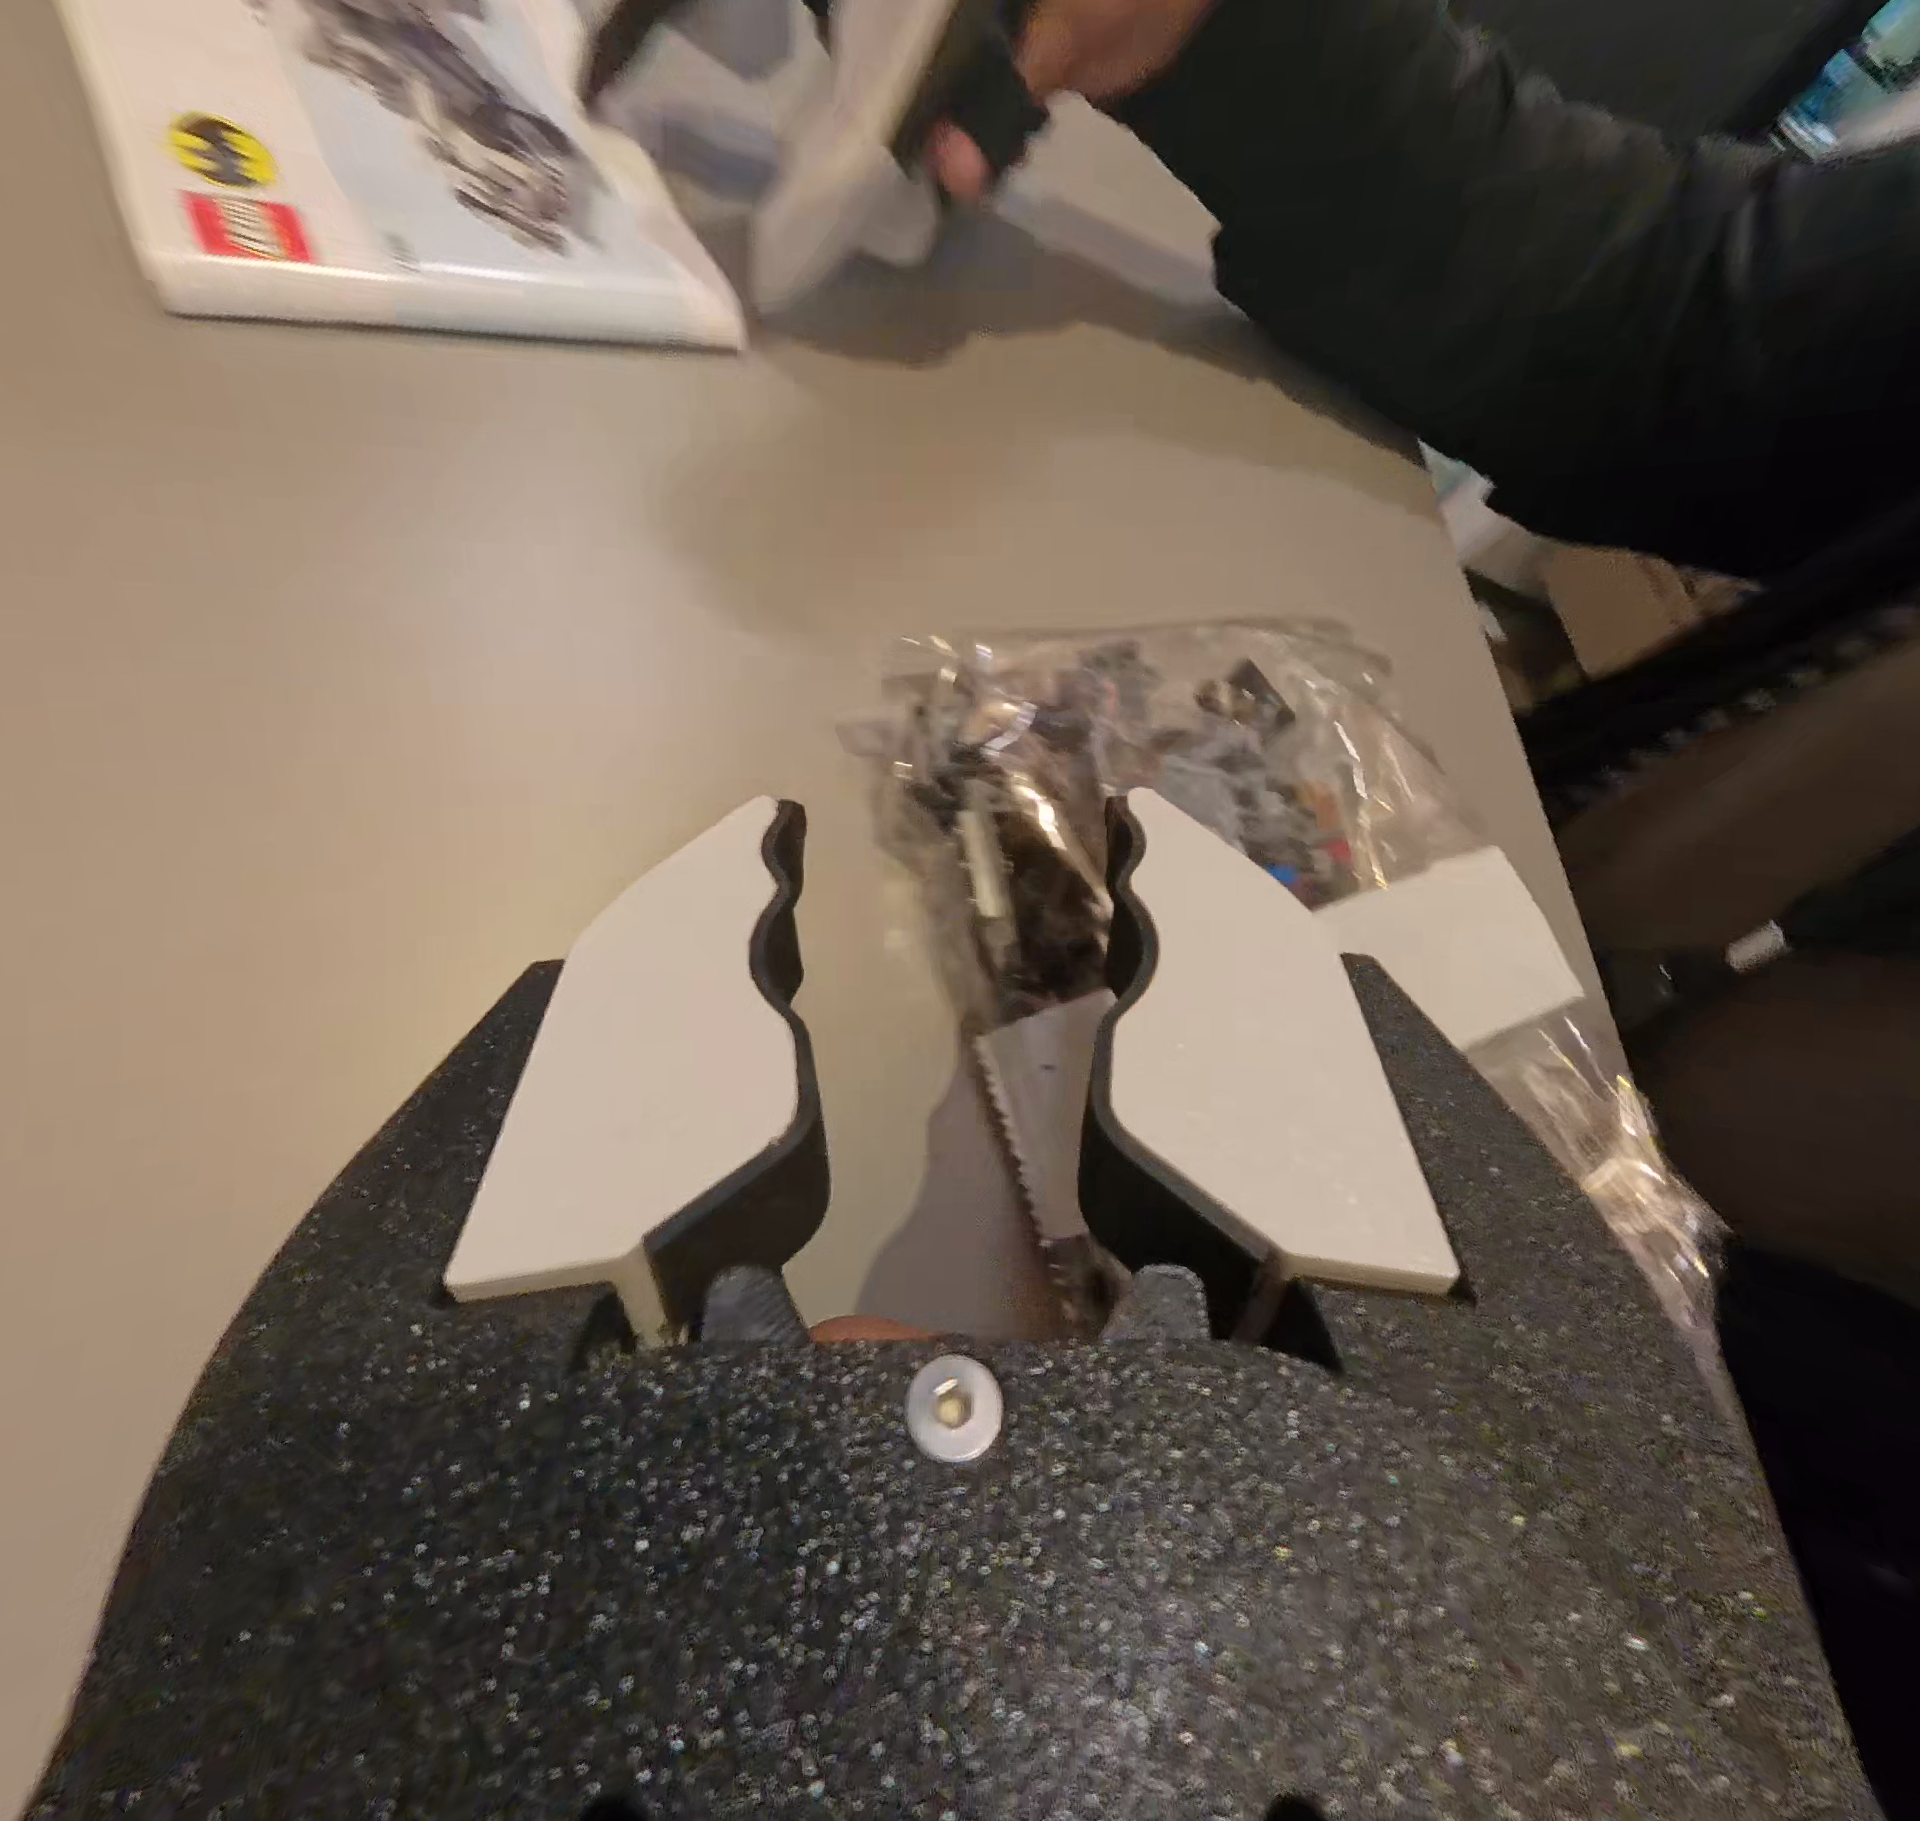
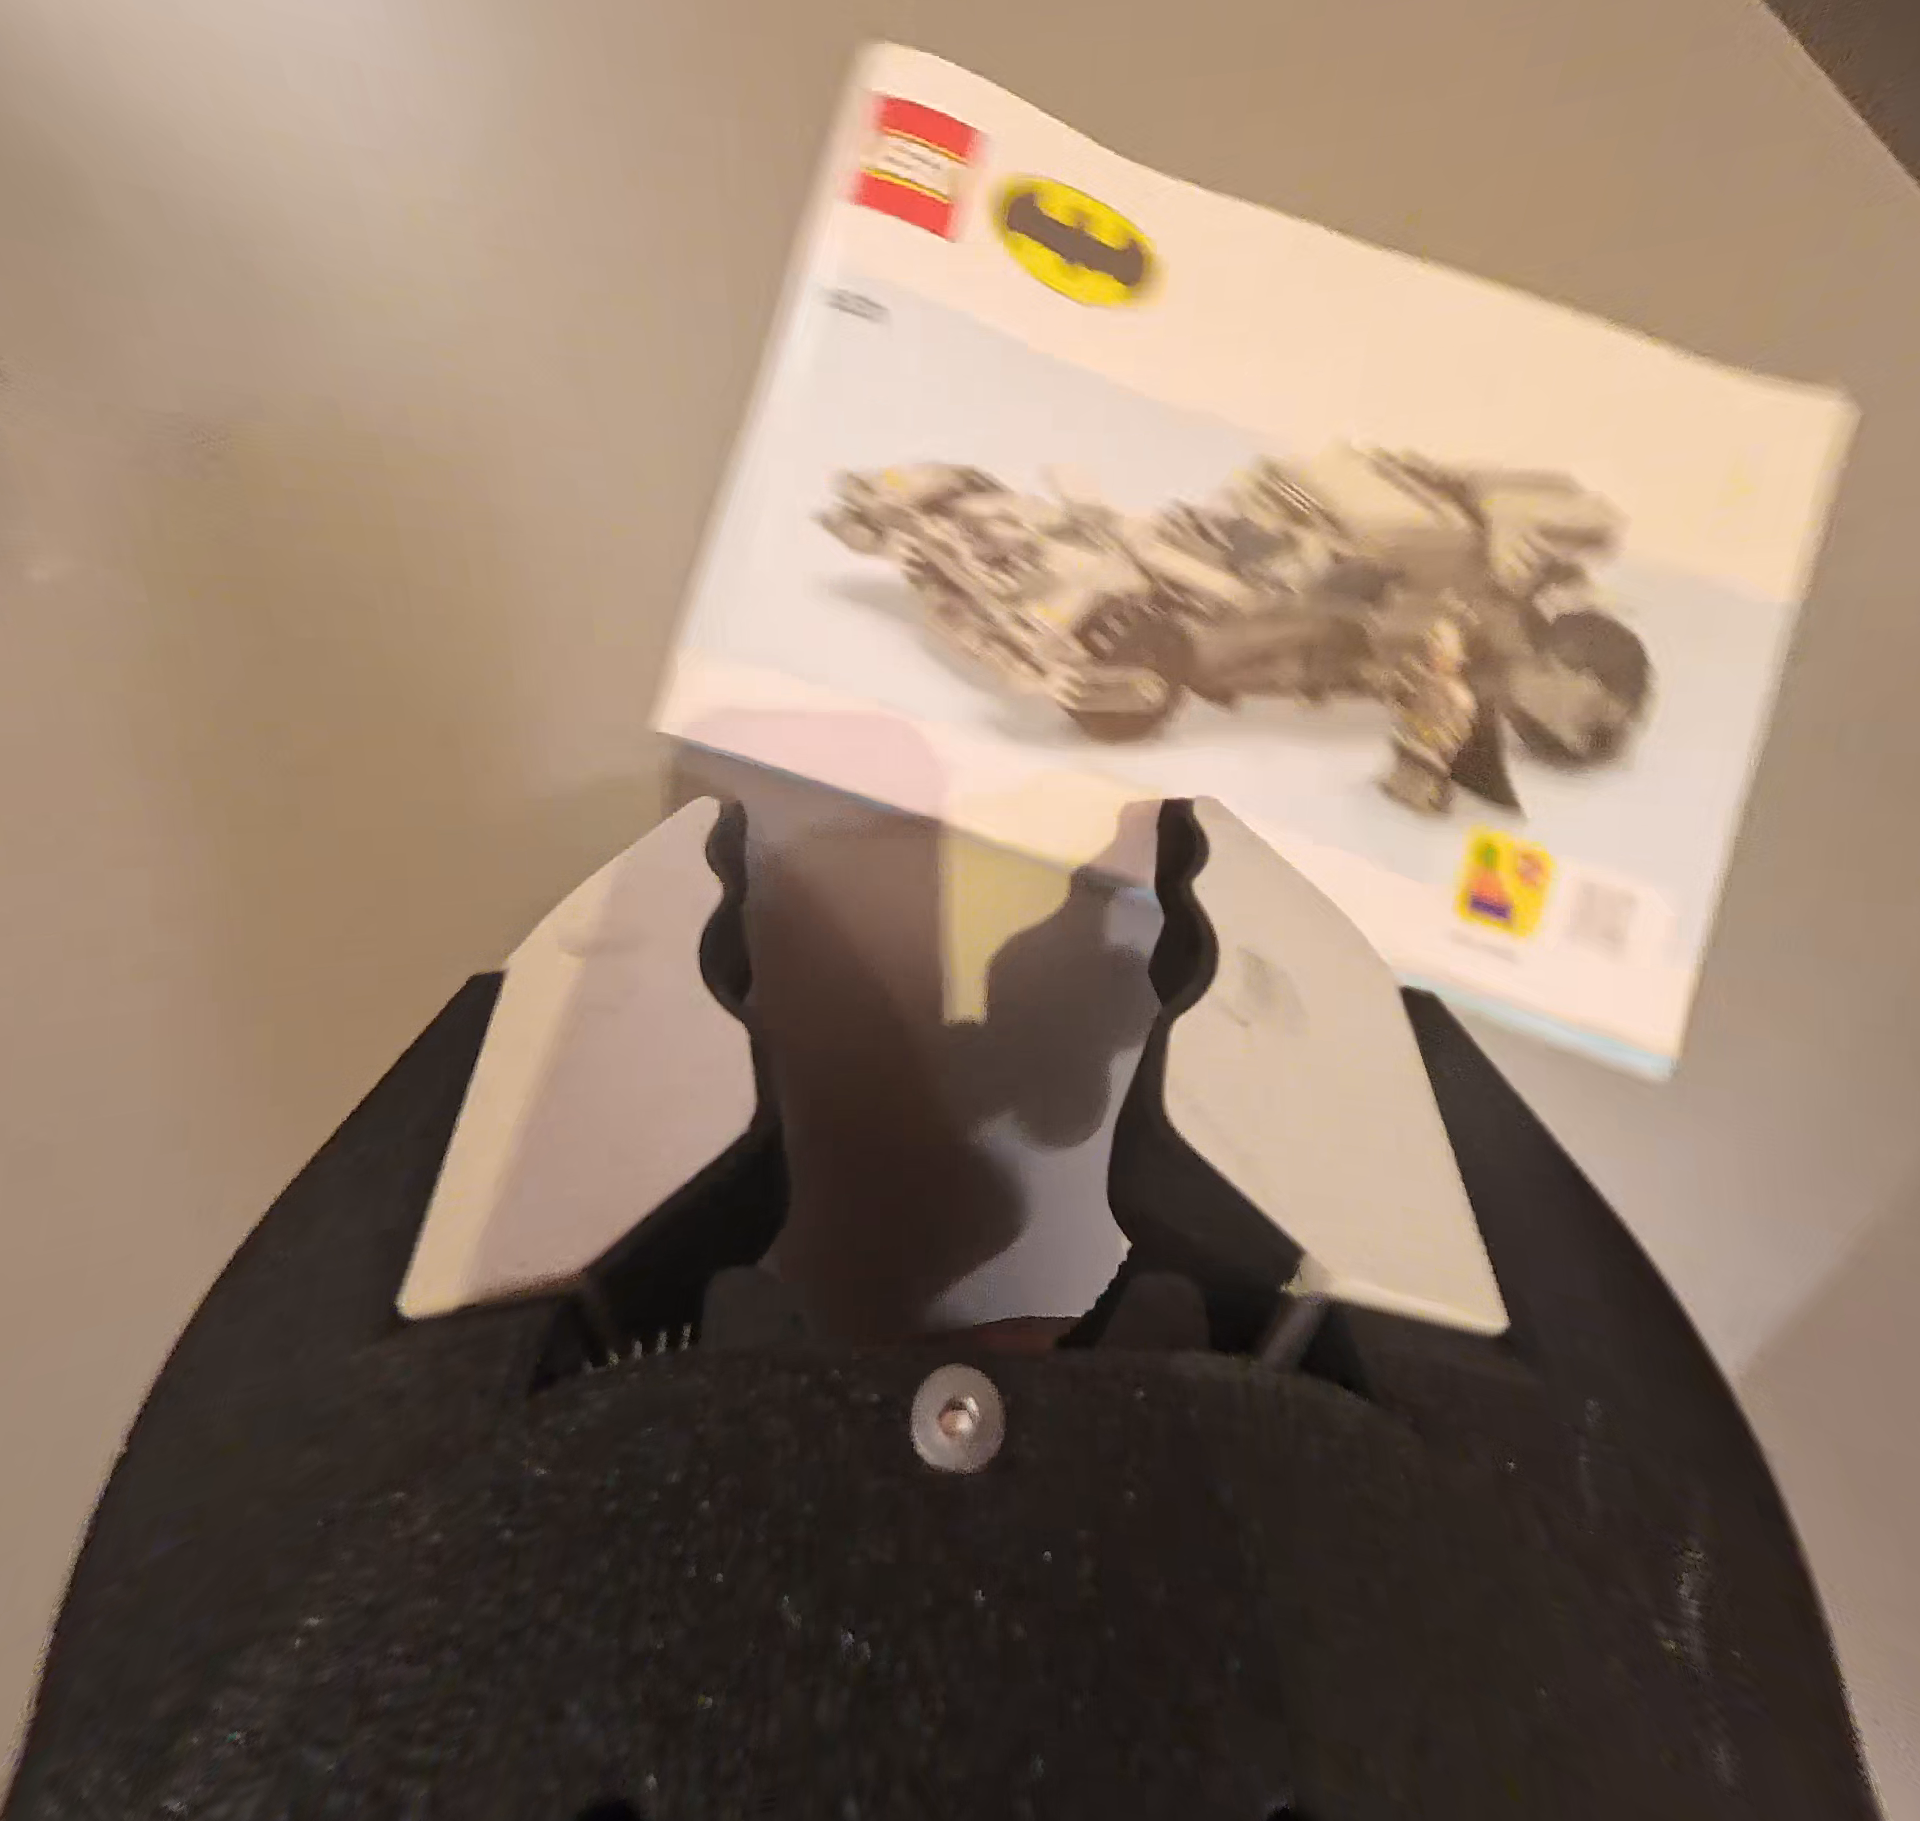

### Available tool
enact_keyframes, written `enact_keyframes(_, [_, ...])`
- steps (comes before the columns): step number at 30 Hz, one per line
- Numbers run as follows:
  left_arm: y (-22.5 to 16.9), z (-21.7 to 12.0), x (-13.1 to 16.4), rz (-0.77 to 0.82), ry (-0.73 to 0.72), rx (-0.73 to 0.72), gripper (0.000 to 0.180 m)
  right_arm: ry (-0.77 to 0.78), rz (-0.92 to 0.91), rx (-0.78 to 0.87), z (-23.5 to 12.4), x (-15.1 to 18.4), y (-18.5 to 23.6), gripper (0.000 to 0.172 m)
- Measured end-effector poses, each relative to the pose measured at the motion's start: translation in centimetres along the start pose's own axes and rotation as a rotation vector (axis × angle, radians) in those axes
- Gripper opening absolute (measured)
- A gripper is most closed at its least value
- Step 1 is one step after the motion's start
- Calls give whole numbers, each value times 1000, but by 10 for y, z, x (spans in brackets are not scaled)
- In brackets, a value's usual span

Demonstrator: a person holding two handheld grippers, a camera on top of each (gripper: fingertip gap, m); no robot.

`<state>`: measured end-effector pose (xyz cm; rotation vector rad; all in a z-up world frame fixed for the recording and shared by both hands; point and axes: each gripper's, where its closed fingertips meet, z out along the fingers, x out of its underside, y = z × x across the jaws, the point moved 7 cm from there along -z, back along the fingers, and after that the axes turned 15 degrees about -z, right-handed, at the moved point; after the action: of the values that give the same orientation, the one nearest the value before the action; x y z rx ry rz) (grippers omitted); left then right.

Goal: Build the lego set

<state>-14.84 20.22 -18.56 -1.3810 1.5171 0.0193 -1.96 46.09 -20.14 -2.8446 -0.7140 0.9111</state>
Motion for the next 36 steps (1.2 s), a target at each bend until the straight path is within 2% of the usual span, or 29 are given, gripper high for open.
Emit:
enact_keyframes(3, [16, -12, -16, -49, -141, -73, 58, -26, -88, -7, 9, -26, 8, 76])
enact_keyframes(6, [33, -20, -26, -121, -261, -129, 58, -85, -61, 51, 1, -31, -5, 77])
enact_keyframes(10, [41, -29, -27, -211, -336, -101, 56, -35, 75, 177, -18, 6, -60, 82])
enact_keyframes(13, [42, -34, -25, -237, -384, -82, 54, -51, 308, 43, -11, 43, -94, 87])
enact_keyframes(15, [41, -35, -24, -253, -394, -71, 53, -92, 347, 15, -7, 49, -101, 85])
enact_keyframes(18, [42, -36, -24, -260, -402, -73, 53, -81, 316, -6, -1, 37, -88, 90])
enact_keyframes(22, [43, -36, -23, -269, -404, -70, 53, -45, 290, -23, 10, 9, -62, 87])
enact_keyframes(28, [43, -40, -23, -264, -436, -101, 53, -122, 224, -167, 30, -49, 2, 82])
enact_keyframes(32, [41, -52, -22, -225, -526, -210, 54, -164, 113, -240, 45, -85, 44, 77])
enact_keyframes(36, [42, -63, -19, -90, -513, -423, 54, -199, -56, -131, 44, -104, 47, 76])
